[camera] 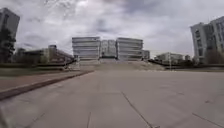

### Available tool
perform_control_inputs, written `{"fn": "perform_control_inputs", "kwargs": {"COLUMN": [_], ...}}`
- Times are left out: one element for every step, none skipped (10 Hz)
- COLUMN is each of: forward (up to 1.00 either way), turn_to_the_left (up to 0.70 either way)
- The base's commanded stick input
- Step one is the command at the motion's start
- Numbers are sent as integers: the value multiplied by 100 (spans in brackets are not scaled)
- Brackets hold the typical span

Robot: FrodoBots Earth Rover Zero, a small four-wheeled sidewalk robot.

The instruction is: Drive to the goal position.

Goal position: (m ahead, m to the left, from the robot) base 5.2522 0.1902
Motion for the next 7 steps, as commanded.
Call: {"fn": "perform_control_inputs", "kwargs": {"forward": [100,100,100,100,100,100,100], "turn_to_the_left": [37,36,0,0,0,0,0]}}
